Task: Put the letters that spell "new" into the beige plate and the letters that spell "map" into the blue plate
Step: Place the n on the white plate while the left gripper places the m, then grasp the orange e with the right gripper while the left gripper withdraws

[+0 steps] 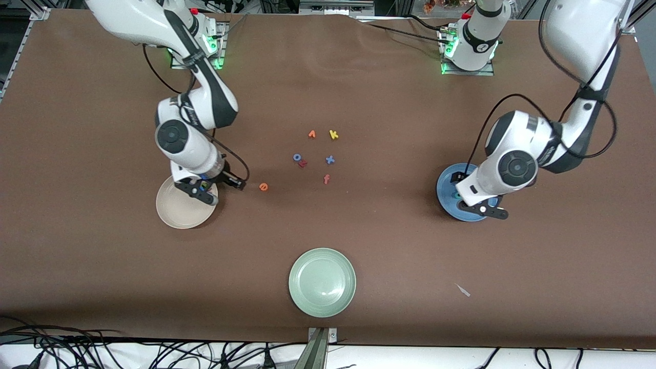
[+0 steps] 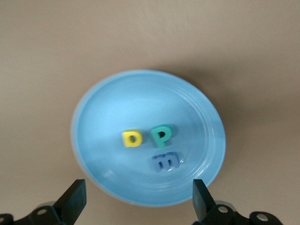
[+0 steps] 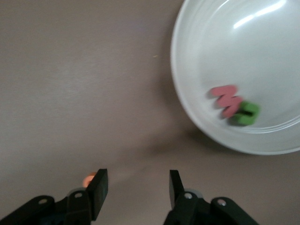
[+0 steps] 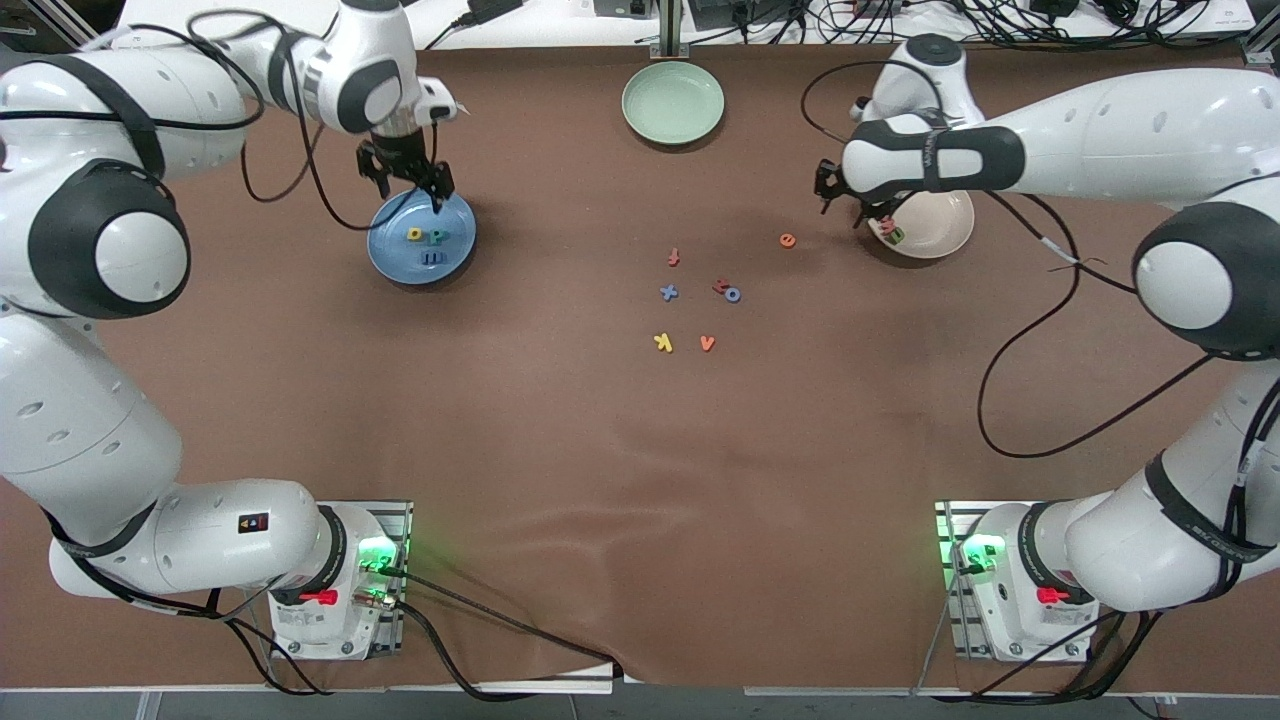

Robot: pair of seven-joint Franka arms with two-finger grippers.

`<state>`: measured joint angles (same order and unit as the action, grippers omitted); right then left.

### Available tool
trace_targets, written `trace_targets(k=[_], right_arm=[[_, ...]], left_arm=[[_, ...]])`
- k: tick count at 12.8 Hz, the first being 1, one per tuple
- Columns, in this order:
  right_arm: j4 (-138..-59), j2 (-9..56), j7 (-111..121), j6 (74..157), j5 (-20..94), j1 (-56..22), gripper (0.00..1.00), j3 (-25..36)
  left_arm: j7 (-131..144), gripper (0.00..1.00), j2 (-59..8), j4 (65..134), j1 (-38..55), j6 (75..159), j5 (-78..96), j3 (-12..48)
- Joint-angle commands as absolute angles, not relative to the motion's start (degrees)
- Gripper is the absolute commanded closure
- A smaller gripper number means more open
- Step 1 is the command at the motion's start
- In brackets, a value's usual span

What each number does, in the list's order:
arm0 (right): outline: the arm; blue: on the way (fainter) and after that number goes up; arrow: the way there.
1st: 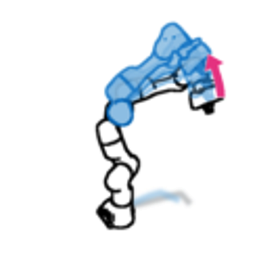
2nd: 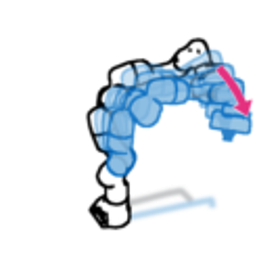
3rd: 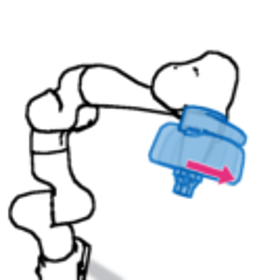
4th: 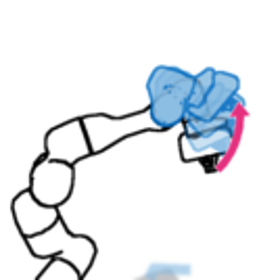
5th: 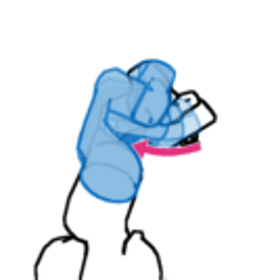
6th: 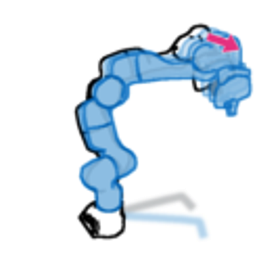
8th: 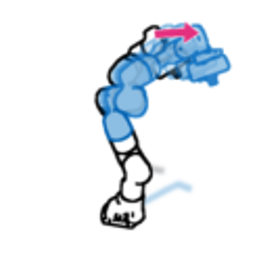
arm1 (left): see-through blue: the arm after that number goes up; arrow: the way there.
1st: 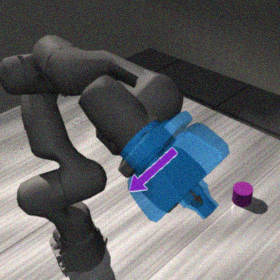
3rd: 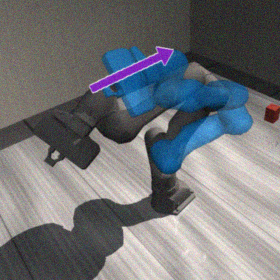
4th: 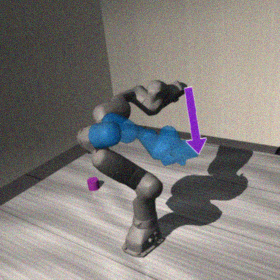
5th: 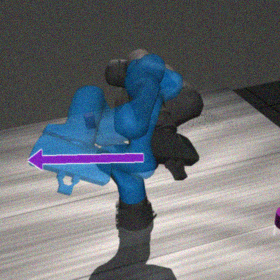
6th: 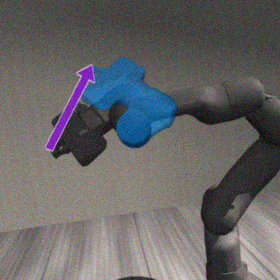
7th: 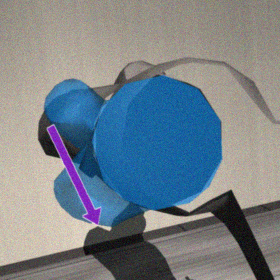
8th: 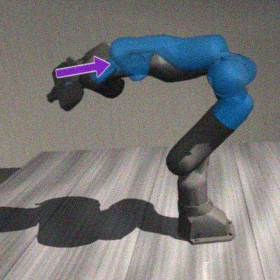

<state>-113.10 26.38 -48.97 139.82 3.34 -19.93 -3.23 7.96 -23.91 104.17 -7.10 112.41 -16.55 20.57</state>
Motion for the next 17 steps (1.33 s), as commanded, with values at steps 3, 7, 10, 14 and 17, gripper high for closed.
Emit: trace_targets(k=[3,7,10,14,17], right_arm=[[-106.52,33.39,-55.46,141.14,3.95,-23.2,0.39,-3.08],[-106.7,36.12,-57.65,145.45,3.87,-26.79,0.39,-3.08],[-107.83,36.74,-57.66,146.34,3.61,-27.16,0.39,-3.08],[-109.15,35.69,-57.31,145.9,3.52,-27.07,0.39,-2.99],[-109.86,34.98,-56.6,145.72,2.99,-27.07,0.41,-2.55]], left_arm=[[6.59,0.0,-21.63,85.01,-6.86,97.65,-13.71,22.15],[-2.07,0.0,-12.77,84.11,-4.58,97.38,-1.36,14.1],[-7.47,0.0,-3.63,90.41,-1.25,96.59,0.44,7.32],[-9.66,0.0,0.09,95.45,0.97,96.16,-0.09,3.34],[-9.41,0.0,-2.72,90.97,0.53,92.37,0.09,3.6]])
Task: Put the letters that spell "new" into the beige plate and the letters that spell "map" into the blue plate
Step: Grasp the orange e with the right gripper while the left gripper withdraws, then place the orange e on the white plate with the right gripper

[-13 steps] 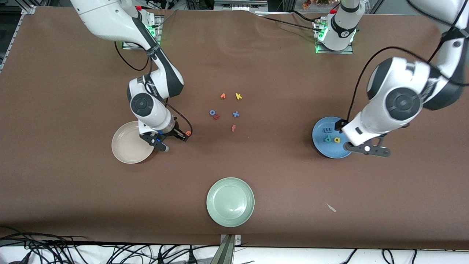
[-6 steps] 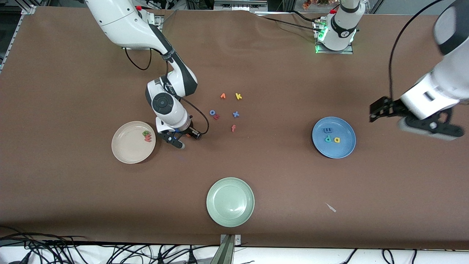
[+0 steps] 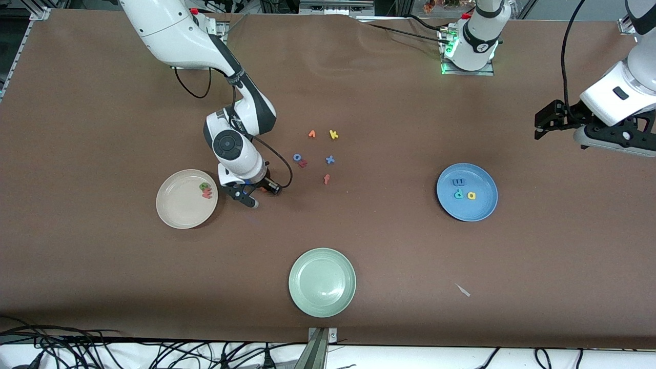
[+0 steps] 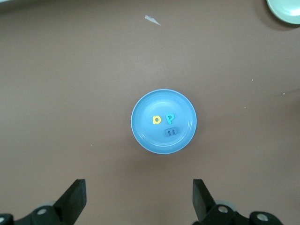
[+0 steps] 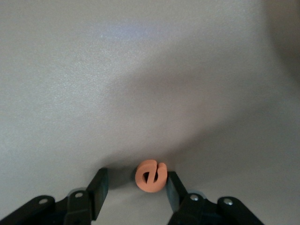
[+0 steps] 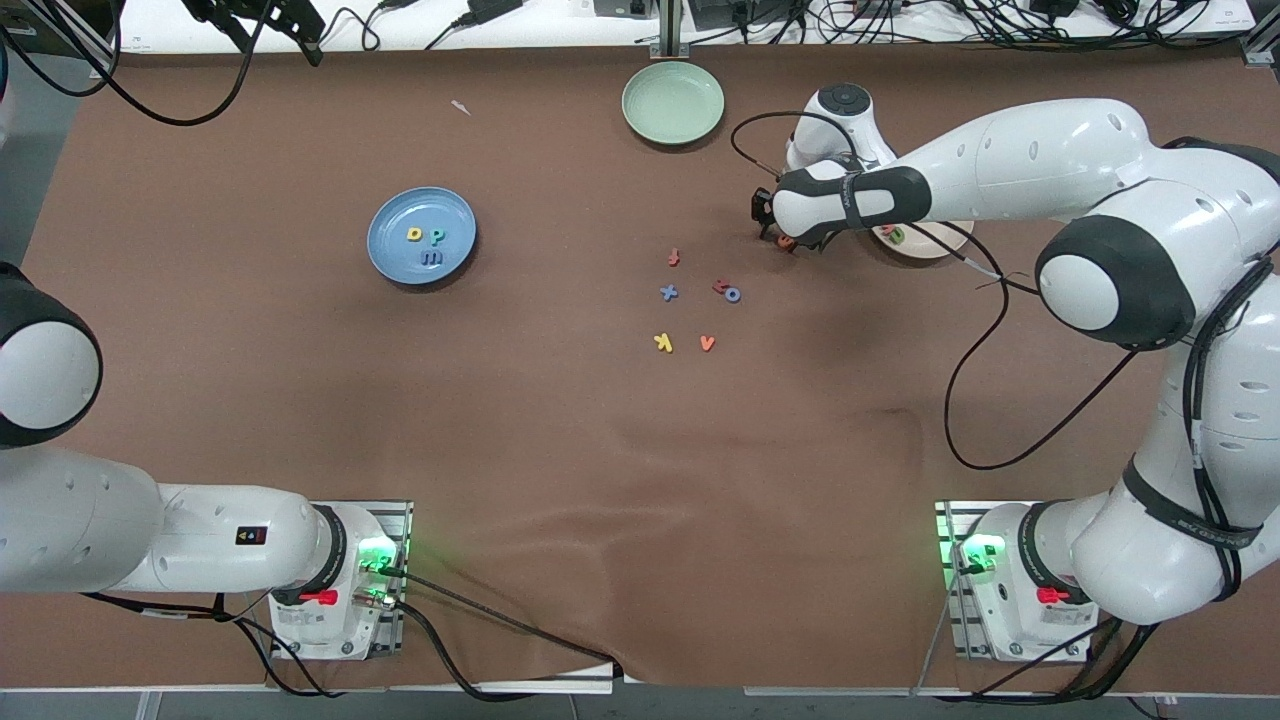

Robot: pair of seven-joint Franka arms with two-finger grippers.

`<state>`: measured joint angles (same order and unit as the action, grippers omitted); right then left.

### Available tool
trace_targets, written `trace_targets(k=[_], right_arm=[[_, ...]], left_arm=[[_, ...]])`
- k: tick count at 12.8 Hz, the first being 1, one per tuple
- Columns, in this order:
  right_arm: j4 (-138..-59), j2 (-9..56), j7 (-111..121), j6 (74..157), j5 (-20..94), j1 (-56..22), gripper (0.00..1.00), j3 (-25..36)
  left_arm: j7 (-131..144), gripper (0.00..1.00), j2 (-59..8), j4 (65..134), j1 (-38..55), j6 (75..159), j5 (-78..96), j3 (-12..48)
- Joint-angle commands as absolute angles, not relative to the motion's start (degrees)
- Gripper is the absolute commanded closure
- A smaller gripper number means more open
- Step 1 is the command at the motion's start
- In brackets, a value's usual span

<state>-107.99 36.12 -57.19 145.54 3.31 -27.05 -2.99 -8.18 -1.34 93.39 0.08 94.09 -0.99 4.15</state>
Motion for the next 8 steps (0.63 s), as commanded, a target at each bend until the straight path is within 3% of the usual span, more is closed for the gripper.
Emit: trace_targets(k=[1,5,8], right_arm=[[-110.21,34.72,-55.73,145.72,2.99,-26.98,0.42,-2.29],[-111.97,33.57,-53.79,145.98,2.99,-26.63,0.49,-1.58],[-112.24,33.66,-53.79,146.34,2.99,-26.63,0.7,-1.58]], left_arm=[[-9.49,0.0,-2.72,90.97,0.53,92.37,0.26,3.69],[-9.32,0.0,-4.57,90.88,0.79,92.46,0.18,3.69],[-10.02,0.0,-5.62,89.03,0.61,92.46,-0.09,3.34]])
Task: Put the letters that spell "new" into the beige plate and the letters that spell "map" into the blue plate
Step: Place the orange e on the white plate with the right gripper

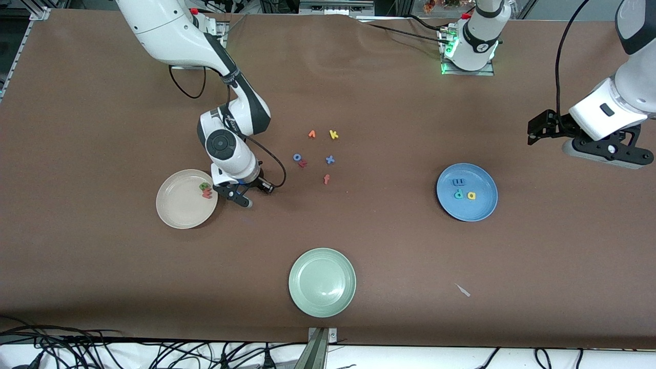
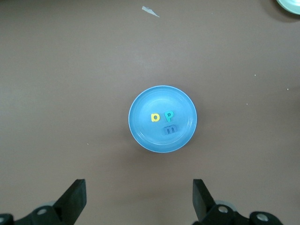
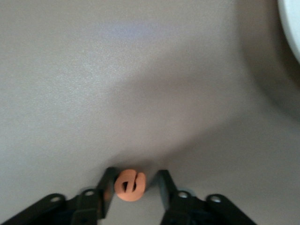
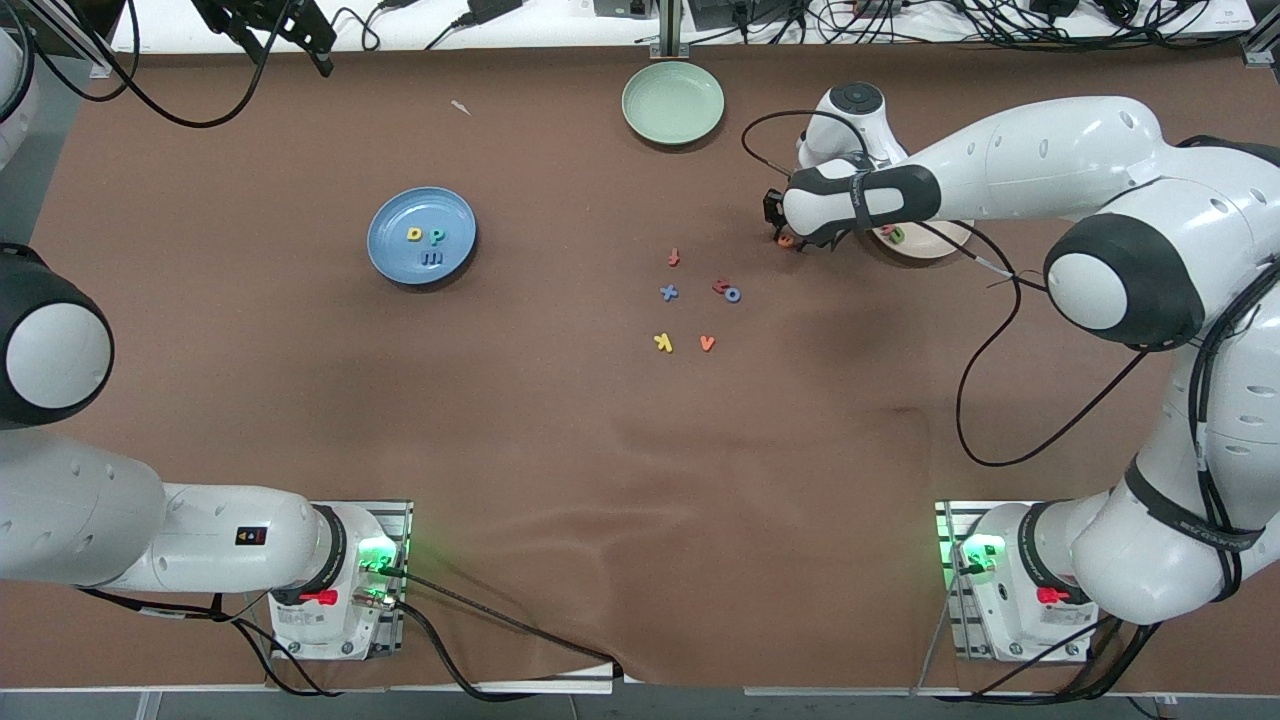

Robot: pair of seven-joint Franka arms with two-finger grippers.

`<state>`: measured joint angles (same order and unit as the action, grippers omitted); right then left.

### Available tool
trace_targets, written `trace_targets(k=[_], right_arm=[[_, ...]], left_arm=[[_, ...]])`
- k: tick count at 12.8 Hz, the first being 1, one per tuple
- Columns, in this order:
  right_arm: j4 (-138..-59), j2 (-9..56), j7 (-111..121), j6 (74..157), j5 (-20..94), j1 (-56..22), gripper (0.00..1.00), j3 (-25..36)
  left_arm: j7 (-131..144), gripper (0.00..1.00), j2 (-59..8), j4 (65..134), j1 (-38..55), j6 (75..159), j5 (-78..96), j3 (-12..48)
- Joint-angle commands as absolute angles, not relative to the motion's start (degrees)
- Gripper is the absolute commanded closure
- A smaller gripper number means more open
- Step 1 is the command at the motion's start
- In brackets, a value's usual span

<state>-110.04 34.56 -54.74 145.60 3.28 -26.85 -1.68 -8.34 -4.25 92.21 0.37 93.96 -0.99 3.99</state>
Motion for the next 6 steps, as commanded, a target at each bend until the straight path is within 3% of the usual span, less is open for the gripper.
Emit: trace_targets(k=[1,2,5,6], right_arm=[[-112.24,33.66,-53.79,146.34,2.99,-26.63,0.78,-1.58],[-112.15,33.66,-53.79,146.16,2.99,-26.63,0.84,-1.58],[-111.97,31.39,-51.52,145.11,3.08,-25.85,0.87,-1.32],[-111.71,29.38,-48.2,140.93,3.08,-23.84,0.87,-1.06]], left_arm=[[-9.85,0.0,-6.58,88.69,0.96,92.46,-0.09,3.6],[-9.84,0.0,-7.11,88.33,1.23,92.46,-0.17,3.52],[-9.58,0.0,-8.52,88.24,0.7,92.46,0.53,3.6],[-9.75,0.0,-8.53,88.16,0.62,92.46,0.53,3.6]])
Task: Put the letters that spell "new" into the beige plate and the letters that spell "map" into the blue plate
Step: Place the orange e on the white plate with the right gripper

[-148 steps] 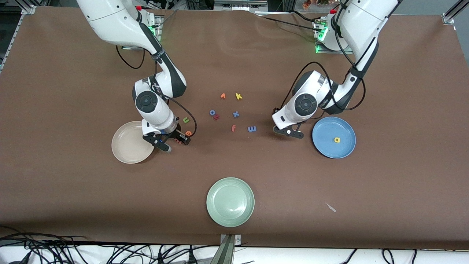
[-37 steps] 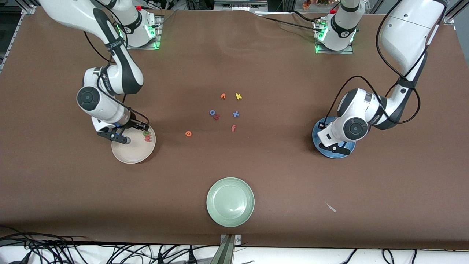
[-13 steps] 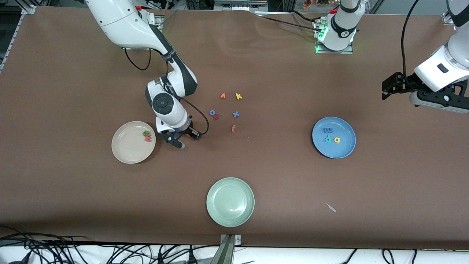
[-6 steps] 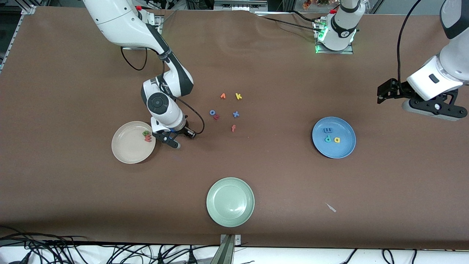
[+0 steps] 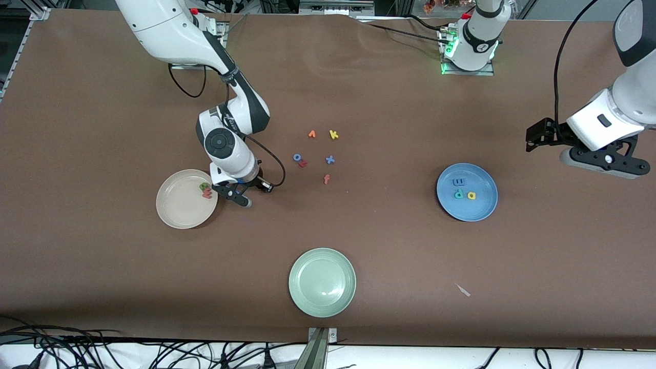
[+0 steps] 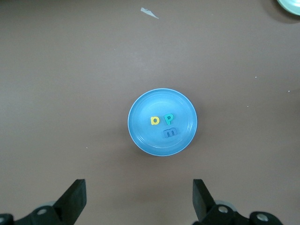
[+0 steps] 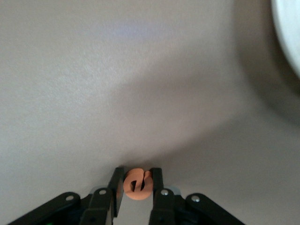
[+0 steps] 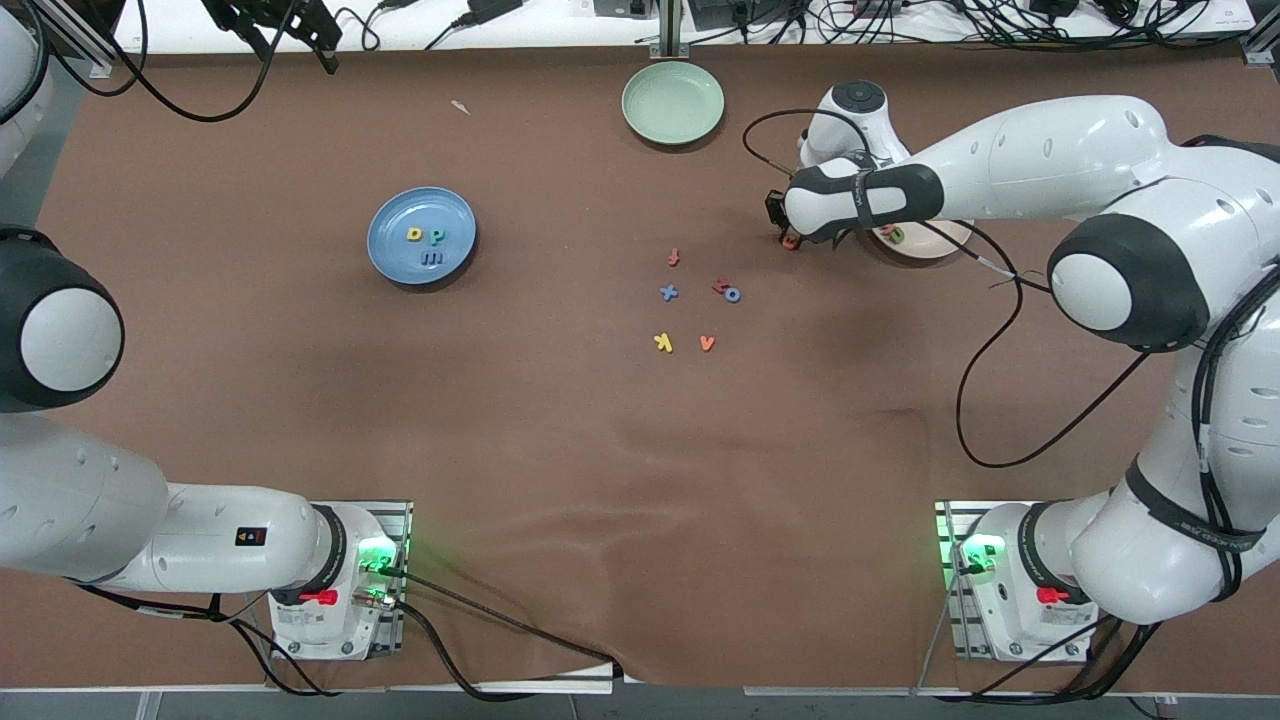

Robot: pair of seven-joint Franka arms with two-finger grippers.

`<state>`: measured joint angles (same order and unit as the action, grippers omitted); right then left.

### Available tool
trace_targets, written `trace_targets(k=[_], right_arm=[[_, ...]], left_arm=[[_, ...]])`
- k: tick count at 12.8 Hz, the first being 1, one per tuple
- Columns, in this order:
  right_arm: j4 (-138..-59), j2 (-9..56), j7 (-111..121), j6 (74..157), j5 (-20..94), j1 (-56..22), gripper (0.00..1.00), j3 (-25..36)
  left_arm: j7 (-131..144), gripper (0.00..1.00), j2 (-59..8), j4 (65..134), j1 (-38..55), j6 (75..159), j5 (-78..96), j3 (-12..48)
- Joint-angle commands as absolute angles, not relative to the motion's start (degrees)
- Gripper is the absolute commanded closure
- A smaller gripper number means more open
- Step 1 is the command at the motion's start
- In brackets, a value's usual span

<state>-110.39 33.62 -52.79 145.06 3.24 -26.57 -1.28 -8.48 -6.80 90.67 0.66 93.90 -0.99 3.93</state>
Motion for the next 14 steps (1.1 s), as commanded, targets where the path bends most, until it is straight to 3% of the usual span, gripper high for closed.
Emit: trace_targets(k=[1,4,7,11,13,14], right_arm=[[-111.53,27.18,-43.2,136.54,3.34,-21.38,0.87,-1.05],[-112.06,23.3,-28.78,129.31,3.25,-17.41,0.87,2.0],[-113.28,23.12,-19.88,129.72,3.34,-16.52,0.82,5.88],[-112.68,22.59,-19.69,129.73,3.69,-16.35,0.17,6.5],[-111.89,21.45,-19.51,129.12,3.78,-16.35,0.01,6.59],[-111.54,20.4,-19.51,128.42,3.78,-16.35,0.01,6.59]], left_arm=[[-10.02,0.0,-8.53,88.07,0.44,92.46,0.53,3.43],[-9.84,0.0,-8.44,88.15,0.27,92.29,0.7,3.34],[-9.93,0.0,-8.44,88.07,0.35,92.29,0.7,3.34],[-9.76,0.0,-8.53,87.19,0.35,92.29,0.53,3.34],[-9.76,0.0,-8.53,87.28,0.26,92.2,0.53,3.25],[-9.76,0.0,-8.53,87.19,0.35,92.2,0.44,3.25]])
